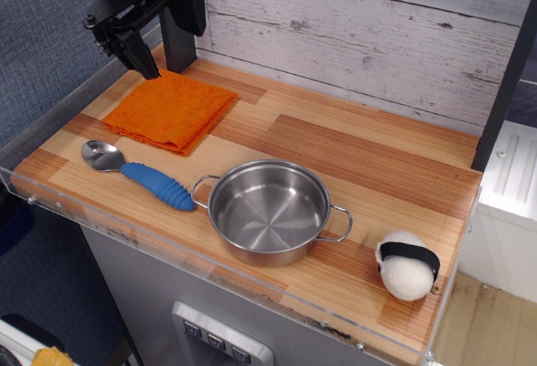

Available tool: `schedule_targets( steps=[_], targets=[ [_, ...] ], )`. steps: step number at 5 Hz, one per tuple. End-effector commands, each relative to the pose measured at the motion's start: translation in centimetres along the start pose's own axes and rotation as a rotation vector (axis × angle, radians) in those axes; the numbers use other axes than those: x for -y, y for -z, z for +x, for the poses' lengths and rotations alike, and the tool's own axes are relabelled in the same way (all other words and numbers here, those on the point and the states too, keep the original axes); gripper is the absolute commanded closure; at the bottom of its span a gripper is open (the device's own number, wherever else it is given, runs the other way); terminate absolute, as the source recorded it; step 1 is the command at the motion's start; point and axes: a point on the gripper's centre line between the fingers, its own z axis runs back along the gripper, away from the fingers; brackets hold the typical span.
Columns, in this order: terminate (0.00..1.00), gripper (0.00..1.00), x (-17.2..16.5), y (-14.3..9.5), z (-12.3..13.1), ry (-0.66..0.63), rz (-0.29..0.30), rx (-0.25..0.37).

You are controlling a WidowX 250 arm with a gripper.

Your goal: Move the orange cloth to the top right above the silver pot.

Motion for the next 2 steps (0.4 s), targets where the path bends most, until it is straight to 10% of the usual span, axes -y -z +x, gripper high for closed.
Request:
schedule_targets(
  steps=[1,2],
  targets=[
    [0.00,0.00,0.0,0.0,0.0,0.000,0.000,0.000],
    [0.00,0.00,1.1,1.0,3.8,-0.081,0.004,0.009]
  ],
)
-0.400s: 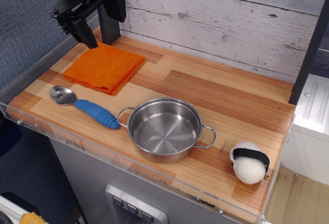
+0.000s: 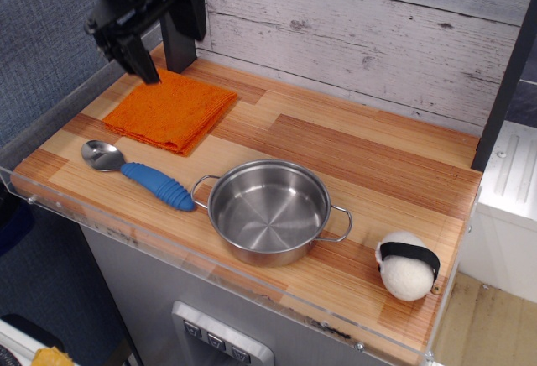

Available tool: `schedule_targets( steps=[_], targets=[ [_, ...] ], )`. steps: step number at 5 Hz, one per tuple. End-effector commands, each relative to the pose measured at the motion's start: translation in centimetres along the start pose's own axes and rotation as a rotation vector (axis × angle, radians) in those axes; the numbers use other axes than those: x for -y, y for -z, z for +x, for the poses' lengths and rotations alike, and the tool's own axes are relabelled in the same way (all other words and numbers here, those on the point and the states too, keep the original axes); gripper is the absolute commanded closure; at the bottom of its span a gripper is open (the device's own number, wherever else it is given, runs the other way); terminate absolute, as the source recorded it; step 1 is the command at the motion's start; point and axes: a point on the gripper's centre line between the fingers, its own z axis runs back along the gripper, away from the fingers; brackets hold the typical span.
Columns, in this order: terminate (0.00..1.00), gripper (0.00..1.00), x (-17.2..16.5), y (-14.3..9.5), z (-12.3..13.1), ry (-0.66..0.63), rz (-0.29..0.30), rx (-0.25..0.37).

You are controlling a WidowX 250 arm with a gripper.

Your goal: Move the orange cloth to the top right above the silver pot.

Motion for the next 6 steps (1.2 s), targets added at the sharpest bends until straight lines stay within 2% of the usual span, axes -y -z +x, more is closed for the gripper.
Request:
schedule_targets(
  steps=[1,2,3,5,6],
  targets=[
    [0.00,0.00,1.6,1.0,7.2,-0.150,-0.010,0.031],
    [0.00,0.00,1.8,2.7,10.3,-0.202,0.011,0.033],
    [0.00,0.00,1.8,4.7,10.8,-0.190,0.040,0.044],
    [0.00,0.00,1.7,8.0,8.6,-0.153,0.097,0.071],
    [0.00,0.00,1.7,9.5,8.4,-0.177,0.116,0.072]
  ],
)
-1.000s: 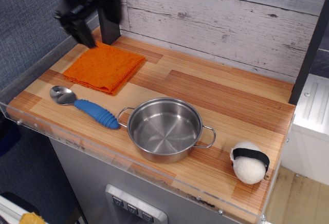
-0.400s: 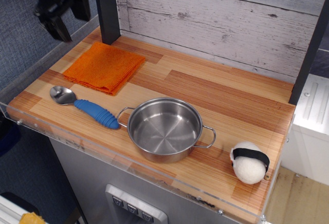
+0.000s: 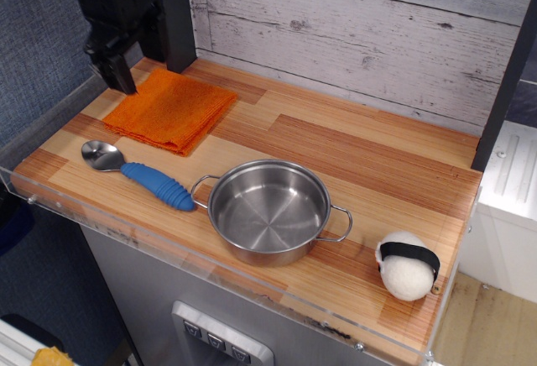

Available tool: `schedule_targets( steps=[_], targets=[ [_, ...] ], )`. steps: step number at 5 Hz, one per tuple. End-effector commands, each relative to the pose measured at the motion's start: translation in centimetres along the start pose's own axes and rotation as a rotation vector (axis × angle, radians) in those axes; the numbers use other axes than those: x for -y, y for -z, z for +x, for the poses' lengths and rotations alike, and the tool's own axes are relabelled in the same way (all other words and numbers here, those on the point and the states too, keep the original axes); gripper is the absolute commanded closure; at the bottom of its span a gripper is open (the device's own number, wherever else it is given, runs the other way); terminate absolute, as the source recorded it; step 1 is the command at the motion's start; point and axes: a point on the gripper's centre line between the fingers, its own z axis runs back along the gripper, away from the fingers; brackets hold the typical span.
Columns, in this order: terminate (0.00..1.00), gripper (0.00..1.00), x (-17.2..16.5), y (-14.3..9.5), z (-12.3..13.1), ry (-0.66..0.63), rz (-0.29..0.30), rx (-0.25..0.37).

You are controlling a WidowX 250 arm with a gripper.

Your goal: Move the orange cloth to the top right above the silver pot.

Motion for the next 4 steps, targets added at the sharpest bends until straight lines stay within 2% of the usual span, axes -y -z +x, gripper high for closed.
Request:
schedule_targets(
  steps=[1,3,4],
  targets=[
    [0.00,0.00,0.3,1.9,0.7,-0.064,0.010,0.034],
    [0.00,0.00,-0.9,5.5,1.0,-0.083,0.082,0.027],
    [0.00,0.00,-0.5,5.5,0.2,-0.075,0.082,0.020]
  ],
)
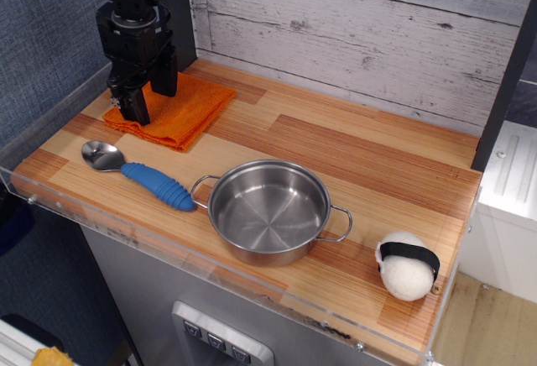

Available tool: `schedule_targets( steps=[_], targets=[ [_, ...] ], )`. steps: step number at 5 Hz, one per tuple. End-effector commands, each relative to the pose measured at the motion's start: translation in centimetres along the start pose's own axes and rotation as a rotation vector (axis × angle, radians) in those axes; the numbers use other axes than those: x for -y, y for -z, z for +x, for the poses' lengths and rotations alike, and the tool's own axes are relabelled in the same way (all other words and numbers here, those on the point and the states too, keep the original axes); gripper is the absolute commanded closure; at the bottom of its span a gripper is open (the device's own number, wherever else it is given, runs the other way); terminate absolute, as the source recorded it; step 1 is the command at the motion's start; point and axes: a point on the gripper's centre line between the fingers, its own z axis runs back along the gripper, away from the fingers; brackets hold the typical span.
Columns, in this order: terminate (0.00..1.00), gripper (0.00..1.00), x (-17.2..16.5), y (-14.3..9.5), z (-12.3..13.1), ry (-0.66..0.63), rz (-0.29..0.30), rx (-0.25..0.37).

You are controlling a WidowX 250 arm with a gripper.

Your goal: Move the orange cloth to the top right above the silver pot.

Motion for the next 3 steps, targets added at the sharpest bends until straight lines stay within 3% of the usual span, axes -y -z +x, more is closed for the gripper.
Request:
schedule_targets(
  steps=[1,3],
  targets=[
    [0.00,0.00,-0.4,-0.2,-2.2,-0.006,-0.005,-0.023],
    [0.00,0.00,-0.3,-1.0,-5.1,-0.024,-0.017,-0.015]
  ],
)
